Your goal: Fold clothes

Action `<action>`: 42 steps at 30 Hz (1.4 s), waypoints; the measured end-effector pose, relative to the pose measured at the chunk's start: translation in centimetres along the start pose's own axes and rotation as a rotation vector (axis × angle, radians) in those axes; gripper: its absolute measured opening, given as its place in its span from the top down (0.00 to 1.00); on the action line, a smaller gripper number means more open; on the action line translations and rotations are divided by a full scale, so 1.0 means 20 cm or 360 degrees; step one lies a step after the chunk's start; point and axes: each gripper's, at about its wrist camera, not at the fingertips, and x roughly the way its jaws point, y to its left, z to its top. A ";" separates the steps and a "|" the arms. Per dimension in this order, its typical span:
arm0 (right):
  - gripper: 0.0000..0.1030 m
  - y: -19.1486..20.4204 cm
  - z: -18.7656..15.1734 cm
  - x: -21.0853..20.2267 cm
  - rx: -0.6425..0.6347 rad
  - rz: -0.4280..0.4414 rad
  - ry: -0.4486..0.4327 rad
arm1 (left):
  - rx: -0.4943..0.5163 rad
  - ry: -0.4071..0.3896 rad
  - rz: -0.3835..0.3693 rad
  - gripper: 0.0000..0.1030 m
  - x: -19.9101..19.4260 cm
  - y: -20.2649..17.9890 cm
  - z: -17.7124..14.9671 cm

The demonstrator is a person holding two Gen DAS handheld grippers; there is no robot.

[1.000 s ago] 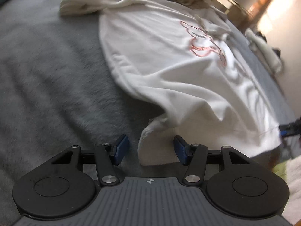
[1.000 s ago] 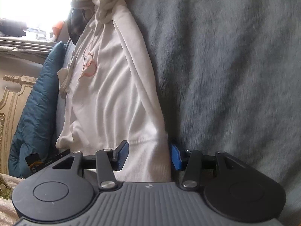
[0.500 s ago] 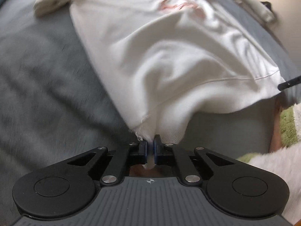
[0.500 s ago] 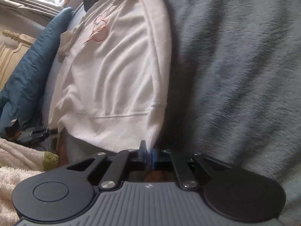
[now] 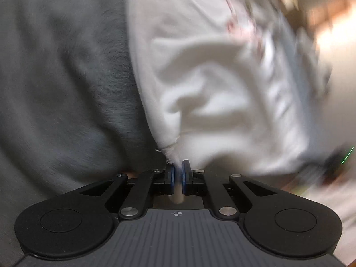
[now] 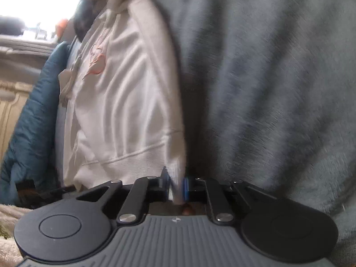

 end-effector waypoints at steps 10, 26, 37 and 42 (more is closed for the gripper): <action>0.95 0.07 0.29 -0.09 0.0186 0.0351 -0.0312 | -0.0438 -0.0463 -0.0377 0.97 -0.08 0.04 0.28; 0.64 -0.28 0.55 0.16 0.1019 0.0568 -0.0419 | -0.0851 -0.0460 -0.0385 0.76 0.09 0.23 0.46; 0.56 0.08 0.67 0.02 0.0388 0.0289 -0.0559 | -0.0408 -0.0729 -0.0048 0.69 -0.08 0.05 0.51; 0.56 0.67 0.66 0.34 -0.0558 0.0139 -0.0267 | 0.0349 -0.0626 0.0324 0.68 0.11 -0.32 0.51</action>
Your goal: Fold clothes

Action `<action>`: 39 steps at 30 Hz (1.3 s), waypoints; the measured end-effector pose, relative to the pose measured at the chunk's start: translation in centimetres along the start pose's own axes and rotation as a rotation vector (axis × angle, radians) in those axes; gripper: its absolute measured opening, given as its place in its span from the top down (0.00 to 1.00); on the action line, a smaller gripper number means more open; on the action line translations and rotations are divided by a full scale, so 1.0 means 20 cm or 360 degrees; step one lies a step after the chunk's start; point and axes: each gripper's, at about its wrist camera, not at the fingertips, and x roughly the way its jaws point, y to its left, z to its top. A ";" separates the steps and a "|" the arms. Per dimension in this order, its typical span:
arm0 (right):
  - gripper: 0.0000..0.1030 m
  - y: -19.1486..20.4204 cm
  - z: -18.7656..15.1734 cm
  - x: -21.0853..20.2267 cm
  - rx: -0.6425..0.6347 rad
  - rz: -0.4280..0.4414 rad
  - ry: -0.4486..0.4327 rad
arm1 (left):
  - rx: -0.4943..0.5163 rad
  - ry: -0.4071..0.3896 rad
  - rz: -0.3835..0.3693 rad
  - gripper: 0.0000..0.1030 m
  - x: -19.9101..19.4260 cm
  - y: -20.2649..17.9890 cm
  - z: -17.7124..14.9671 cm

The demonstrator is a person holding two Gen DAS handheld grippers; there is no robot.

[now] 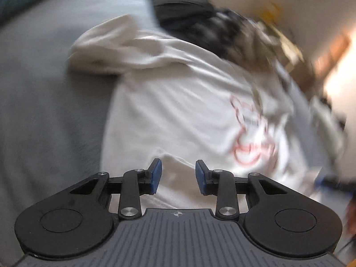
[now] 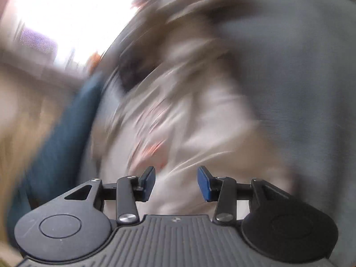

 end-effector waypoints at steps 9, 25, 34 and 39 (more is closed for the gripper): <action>0.64 0.65 -0.22 0.45 -0.1235 0.0148 0.0346 | 0.0099 0.0013 0.0026 0.68 0.04 0.00 -0.02; 0.70 0.79 -0.24 0.71 -0.1564 0.0181 0.0323 | 0.0484 -0.0014 0.0022 0.60 0.12 0.01 -0.09; 0.81 0.80 -0.28 0.75 -0.1632 0.0190 0.0309 | 0.0403 -0.0084 -0.0059 0.60 0.13 0.07 -0.11; 0.85 0.80 -0.28 0.75 -0.1656 0.0163 0.0265 | 0.0445 -0.0088 -0.0054 0.61 0.12 0.07 -0.11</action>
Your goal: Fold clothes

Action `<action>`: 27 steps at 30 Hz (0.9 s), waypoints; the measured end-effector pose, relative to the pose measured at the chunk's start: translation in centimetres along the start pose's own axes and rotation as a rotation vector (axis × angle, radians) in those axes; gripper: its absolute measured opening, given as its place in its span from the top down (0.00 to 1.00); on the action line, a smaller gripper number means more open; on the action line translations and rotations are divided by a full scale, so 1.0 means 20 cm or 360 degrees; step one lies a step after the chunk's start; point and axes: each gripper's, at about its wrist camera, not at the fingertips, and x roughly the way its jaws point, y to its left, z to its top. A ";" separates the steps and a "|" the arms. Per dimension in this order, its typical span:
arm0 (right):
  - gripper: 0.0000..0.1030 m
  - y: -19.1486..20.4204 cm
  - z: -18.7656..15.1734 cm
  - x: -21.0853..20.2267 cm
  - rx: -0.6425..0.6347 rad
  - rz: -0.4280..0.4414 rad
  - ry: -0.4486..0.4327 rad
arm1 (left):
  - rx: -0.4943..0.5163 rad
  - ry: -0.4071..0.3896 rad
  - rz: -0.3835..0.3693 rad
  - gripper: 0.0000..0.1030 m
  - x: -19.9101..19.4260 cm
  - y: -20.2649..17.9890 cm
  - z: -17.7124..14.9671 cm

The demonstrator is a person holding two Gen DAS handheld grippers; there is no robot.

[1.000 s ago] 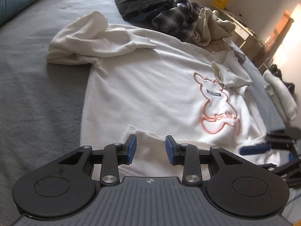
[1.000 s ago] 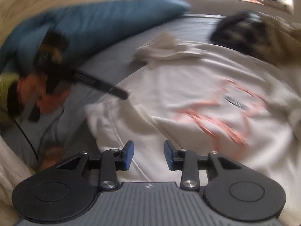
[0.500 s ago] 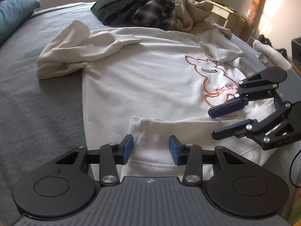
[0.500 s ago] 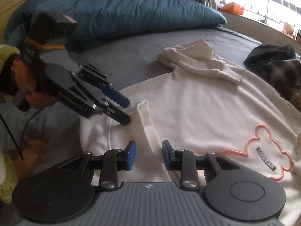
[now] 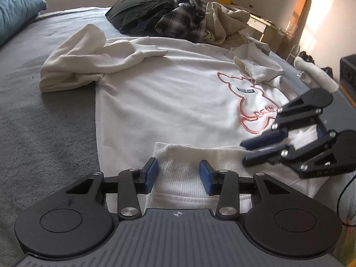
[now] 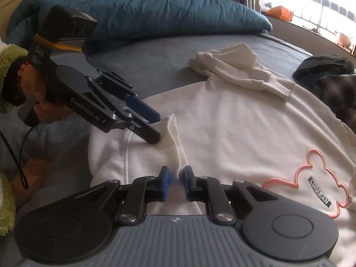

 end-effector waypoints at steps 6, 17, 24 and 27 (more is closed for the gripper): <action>0.85 0.01 0.04 0.00 -0.0027 0.0024 -0.0065 | 0.0051 -0.0012 0.0029 0.62 0.01 -0.02 -0.01; 0.85 -0.02 0.04 0.12 -0.0036 0.0060 -0.0028 | -0.0027 -0.0003 0.0021 0.64 0.01 0.00 0.01; 0.85 0.01 0.05 0.15 -0.0080 0.0079 -0.0027 | -0.0013 0.0025 0.0000 0.63 0.01 0.01 0.03; 0.90 0.02 0.06 0.16 -0.0095 0.0078 -0.0017 | -0.0014 0.0018 0.0016 0.62 0.00 0.02 0.03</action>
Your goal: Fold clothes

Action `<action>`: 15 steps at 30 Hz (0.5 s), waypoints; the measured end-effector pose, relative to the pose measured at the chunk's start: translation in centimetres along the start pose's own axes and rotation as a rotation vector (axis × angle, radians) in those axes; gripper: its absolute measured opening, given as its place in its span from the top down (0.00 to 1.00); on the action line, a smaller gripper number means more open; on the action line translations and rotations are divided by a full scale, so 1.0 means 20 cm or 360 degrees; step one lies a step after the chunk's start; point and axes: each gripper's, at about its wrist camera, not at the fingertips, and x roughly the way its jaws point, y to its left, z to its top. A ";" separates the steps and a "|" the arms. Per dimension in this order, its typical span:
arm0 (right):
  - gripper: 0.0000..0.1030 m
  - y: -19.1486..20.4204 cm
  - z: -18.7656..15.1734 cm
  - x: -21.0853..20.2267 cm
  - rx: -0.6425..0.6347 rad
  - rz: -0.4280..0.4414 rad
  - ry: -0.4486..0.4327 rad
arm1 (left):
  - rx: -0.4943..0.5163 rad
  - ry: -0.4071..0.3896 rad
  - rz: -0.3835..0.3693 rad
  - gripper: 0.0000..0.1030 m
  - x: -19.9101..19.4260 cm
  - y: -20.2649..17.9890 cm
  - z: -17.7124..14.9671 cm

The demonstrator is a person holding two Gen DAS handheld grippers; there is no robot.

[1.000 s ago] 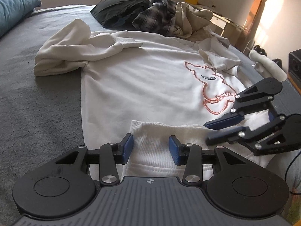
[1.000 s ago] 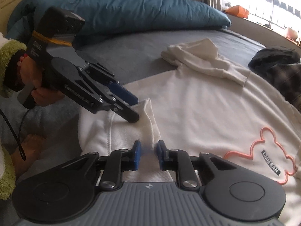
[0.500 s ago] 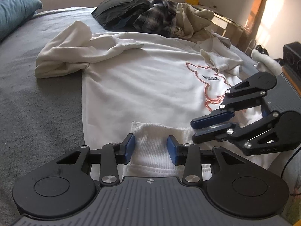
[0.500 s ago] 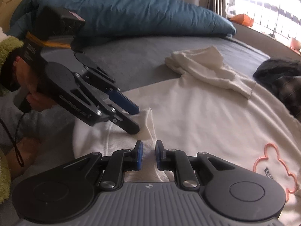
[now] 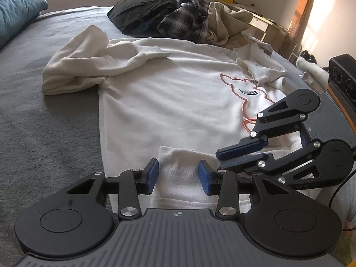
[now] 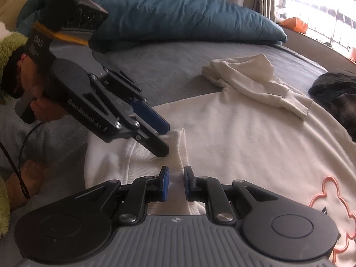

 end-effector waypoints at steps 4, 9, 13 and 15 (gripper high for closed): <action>1.00 -0.01 0.01 0.00 0.0020 -0.0016 -0.0027 | -0.0012 0.0005 -0.0001 0.62 0.00 0.01 0.00; 1.00 -0.03 0.04 0.00 0.0056 -0.0053 -0.0061 | -0.0045 0.0011 -0.0022 0.62 0.00 0.03 0.00; 1.00 -0.08 0.06 0.00 0.0140 0.0026 -0.0053 | -0.0035 0.0010 -0.0025 0.62 0.01 0.03 -0.01; 0.98 -0.09 0.06 -0.01 0.0175 0.0070 -0.0083 | -0.0021 0.0019 -0.0030 0.62 0.00 0.03 -0.01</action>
